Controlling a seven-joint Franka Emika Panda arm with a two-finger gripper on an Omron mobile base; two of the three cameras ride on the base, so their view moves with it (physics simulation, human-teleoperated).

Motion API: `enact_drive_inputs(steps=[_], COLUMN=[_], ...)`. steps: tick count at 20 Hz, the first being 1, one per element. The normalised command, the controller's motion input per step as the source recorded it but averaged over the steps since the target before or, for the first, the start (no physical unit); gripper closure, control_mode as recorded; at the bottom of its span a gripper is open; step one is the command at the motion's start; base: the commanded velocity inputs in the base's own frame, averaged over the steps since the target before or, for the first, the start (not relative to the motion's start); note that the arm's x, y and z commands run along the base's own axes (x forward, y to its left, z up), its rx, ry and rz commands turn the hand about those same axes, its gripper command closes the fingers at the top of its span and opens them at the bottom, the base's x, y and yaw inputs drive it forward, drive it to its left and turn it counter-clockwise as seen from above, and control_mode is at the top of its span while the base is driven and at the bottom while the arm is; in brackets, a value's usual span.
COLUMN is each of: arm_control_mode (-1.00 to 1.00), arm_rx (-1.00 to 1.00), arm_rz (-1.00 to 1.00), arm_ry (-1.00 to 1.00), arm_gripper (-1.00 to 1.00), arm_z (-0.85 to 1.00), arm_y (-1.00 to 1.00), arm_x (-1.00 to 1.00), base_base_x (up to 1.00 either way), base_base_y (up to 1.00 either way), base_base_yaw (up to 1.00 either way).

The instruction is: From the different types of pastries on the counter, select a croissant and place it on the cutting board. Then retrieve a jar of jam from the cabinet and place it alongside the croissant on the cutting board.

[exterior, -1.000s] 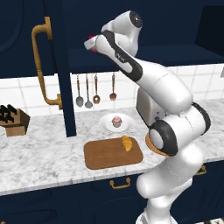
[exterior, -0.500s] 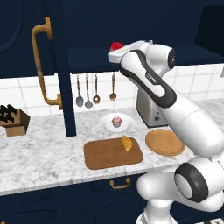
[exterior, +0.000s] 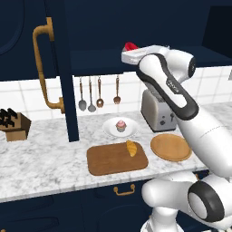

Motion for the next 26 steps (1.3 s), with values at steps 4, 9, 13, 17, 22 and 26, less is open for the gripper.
enact_drive_inputs(steps=[4, 9, 13, 17, 22, 26], arm_control_mode=[-1.0, -1.0, -1.0, -1.0, -1.0, -1.0], arm_rx=[0.0, 0.0, 0.0, 0.0, 0.0, -0.01], arm_rz=[0.01, 0.0, 0.0, 0.0, -0.01, -0.01], arm_ry=[0.07, 0.12, 0.02, 0.0, 0.03, 0.11], arm_gripper=[1.0, 1.0, 1.0, 1.0, 1.0, 1.0], arm_z=[0.24, 0.04, -0.12, -0.56, -0.53, -0.09], arm_y=[-0.15, -0.23, -0.28, -0.18, -0.07, -0.02], arm_x=[-0.44, -0.66, -0.86, -0.78, -0.57, -0.48], base_base_x=[0.0, 0.0, 0.0, 0.0, 0.0, 0.0], base_base_y=[0.0, 0.0, 0.0, 0.0, 0.0, 0.0], base_base_yaw=[0.0, 0.0, 0.0, 0.0, 0.0, 0.0])
